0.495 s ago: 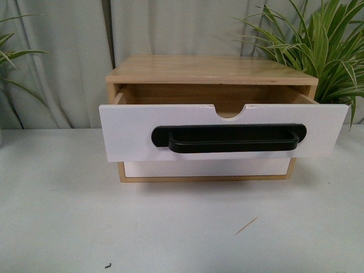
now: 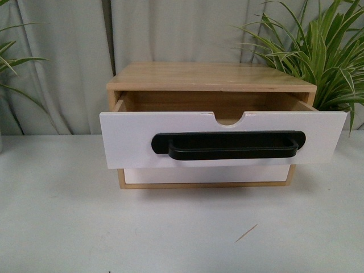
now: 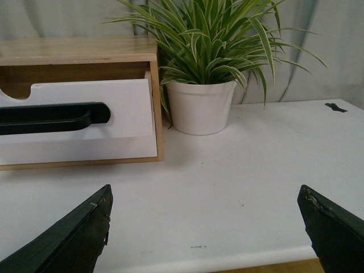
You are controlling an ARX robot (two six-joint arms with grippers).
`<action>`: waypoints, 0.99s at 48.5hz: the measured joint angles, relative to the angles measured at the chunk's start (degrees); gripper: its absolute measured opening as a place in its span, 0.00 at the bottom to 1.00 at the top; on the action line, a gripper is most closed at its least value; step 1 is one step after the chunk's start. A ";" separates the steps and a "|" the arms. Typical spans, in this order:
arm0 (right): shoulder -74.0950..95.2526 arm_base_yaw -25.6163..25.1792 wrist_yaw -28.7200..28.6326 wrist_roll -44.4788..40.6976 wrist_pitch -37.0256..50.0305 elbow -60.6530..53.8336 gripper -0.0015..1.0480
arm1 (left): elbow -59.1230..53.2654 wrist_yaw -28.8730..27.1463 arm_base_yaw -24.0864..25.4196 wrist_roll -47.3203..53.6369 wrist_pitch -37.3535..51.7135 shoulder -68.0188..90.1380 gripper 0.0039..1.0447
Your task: Close drawer sideways
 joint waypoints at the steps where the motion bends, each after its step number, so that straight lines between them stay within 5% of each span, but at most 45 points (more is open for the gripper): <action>1: 0.00 0.00 0.00 0.00 0.00 0.00 0.91 | -0.02 -0.02 0.00 0.00 0.00 0.00 0.95; 24: 0.00 0.00 0.00 0.00 0.00 0.00 0.91 | 0.00 0.00 0.00 0.00 0.00 0.00 0.95; 26: 1.88 -2.10 -7.82 -0.90 -3.39 1.31 0.91 | -0.02 -0.04 0.00 0.00 0.00 0.00 0.95; 28: 7.93 -6.40 -20.85 -2.29 -9.16 4.48 0.91 | 1.27 -10.56 -3.34 -3.30 -2.78 2.82 0.95; 30: 13.70 -8.09 -29.35 -3.50 -10.29 6.51 0.91 | 4.46 -28.94 -9.57 -10.75 -7.82 10.25 0.95; 34: 22.62 -6.27 -32.89 -11.72 -8.59 9.55 0.91 | 8.33 -50.66 -17.97 -29.33 -14.34 23.12 0.95; 37: 24.83 -5.16 -31.43 -17.49 -7.61 10.19 0.91 | 9.66 -52.74 -20.70 -39.17 -14.01 27.85 0.95; 43: 29.11 -2.73 -27.43 -36.48 -3.78 10.19 0.91 | 13.53 -47.63 -28.74 -63.43 -6.08 40.44 0.95; 48: 31.36 -2.51 -26.62 -49.64 -1.40 9.86 0.91 | 15.67 -45.00 -32.83 -71.69 0.46 49.29 0.95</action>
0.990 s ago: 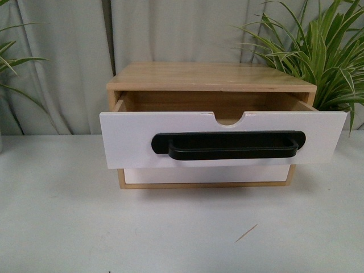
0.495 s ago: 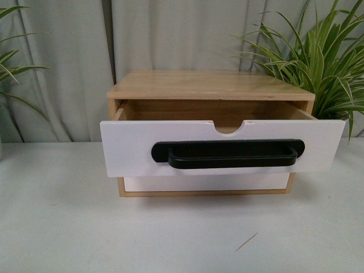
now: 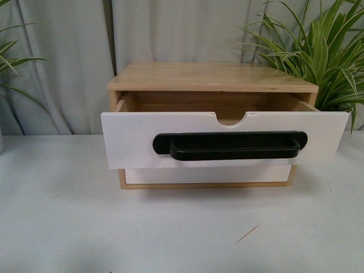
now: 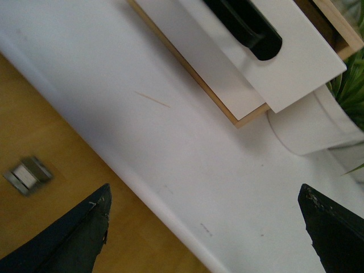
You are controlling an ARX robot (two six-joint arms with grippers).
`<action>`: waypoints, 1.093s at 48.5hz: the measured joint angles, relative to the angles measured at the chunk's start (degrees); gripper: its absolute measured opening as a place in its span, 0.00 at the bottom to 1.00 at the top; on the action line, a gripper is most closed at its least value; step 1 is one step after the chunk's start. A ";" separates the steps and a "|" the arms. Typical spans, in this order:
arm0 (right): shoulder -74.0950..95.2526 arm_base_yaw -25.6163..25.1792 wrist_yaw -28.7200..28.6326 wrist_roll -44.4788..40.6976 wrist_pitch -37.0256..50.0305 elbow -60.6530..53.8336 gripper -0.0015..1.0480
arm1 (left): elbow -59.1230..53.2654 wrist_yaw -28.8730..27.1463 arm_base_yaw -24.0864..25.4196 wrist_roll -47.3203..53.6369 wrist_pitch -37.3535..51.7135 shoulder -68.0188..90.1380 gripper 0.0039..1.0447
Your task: Close drawer sideways
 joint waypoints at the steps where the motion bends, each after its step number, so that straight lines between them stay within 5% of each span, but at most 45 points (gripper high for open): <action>1: 0.48 0.00 0.09 -2.01 0.55 -0.17 0.91 | 0.15 0.31 -0.31 -0.31 0.66 0.83 0.95; 18: 11.98 -0.11 1.79 -15.50 11.30 -1.09 0.91 | 9.55 6.78 -5.97 -1.53 16.00 22.25 0.95; 32: 26.62 2.25 4.46 -14.75 23.87 1.51 0.91 | 18.93 11.13 -5.33 3.48 19.06 32.20 0.95; 53: 38.42 6.14 8.07 -9.44 30.03 12.07 0.91 | 25.14 15.39 -2.89 8.90 20.37 37.44 0.95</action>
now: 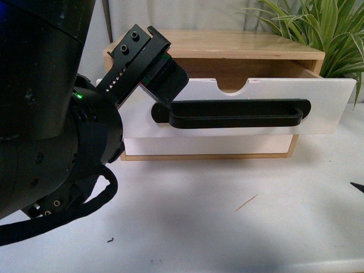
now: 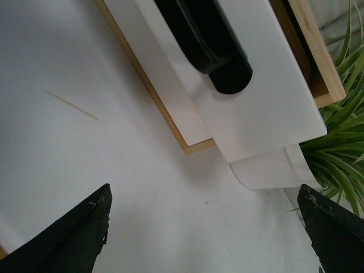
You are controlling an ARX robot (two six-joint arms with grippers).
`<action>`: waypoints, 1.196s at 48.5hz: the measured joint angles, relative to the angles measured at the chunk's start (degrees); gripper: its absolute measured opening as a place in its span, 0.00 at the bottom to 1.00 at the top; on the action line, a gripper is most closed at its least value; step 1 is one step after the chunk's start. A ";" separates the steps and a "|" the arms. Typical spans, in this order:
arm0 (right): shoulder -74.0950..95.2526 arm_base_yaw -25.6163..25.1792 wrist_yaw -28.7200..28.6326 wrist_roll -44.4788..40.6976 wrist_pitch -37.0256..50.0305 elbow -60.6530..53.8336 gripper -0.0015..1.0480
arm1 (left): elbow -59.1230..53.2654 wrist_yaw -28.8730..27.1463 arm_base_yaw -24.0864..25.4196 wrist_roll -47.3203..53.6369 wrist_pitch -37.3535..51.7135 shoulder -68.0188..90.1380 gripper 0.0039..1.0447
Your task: Close drawer sideways
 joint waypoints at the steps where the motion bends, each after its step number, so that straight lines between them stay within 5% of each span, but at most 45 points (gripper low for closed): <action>1: 0.55 0.33 0.22 0.20 0.02 0.59 0.91 | 0.09 0.15 0.28 0.13 0.09 0.17 0.95; 27: 14.95 6.27 5.11 3.72 1.79 12.33 0.91 | 3.80 4.04 4.96 3.48 0.48 3.52 0.95; 58: 30.49 7.69 9.18 5.55 -1.38 31.04 0.91 | 18.16 11.65 11.50 8.02 0.00 15.43 0.95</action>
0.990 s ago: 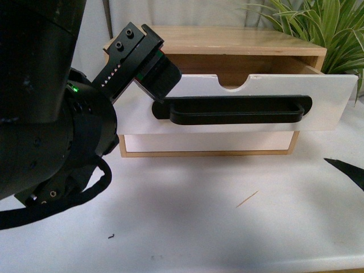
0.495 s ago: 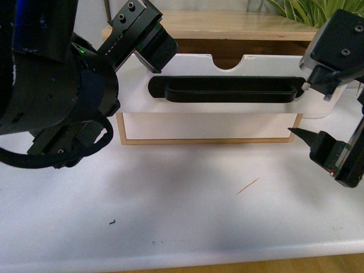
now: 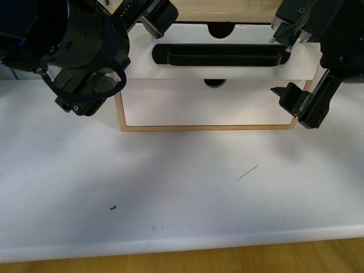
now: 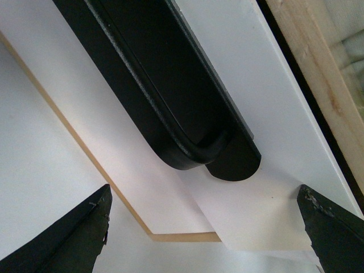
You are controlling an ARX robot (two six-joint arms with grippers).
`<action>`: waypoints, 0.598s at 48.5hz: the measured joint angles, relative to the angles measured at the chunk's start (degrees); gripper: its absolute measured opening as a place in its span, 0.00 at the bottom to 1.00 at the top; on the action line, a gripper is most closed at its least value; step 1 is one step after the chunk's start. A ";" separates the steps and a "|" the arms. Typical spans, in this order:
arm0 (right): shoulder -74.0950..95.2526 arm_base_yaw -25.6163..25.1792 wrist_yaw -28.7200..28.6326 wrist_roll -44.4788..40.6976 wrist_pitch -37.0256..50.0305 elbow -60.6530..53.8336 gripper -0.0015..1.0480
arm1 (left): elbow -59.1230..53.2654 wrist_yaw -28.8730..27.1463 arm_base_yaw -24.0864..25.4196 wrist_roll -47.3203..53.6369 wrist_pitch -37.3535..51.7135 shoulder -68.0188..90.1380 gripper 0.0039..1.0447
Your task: Close drawer sideways
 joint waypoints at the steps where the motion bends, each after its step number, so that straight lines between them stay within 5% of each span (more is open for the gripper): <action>1: 0.48 0.04 0.11 0.07 -0.28 0.70 0.91 | 0.63 0.17 0.11 0.09 -0.04 0.42 0.95; 29: 4.02 0.90 1.36 4.00 -0.61 4.07 0.91 | 4.57 1.29 1.31 1.97 -1.49 3.39 0.95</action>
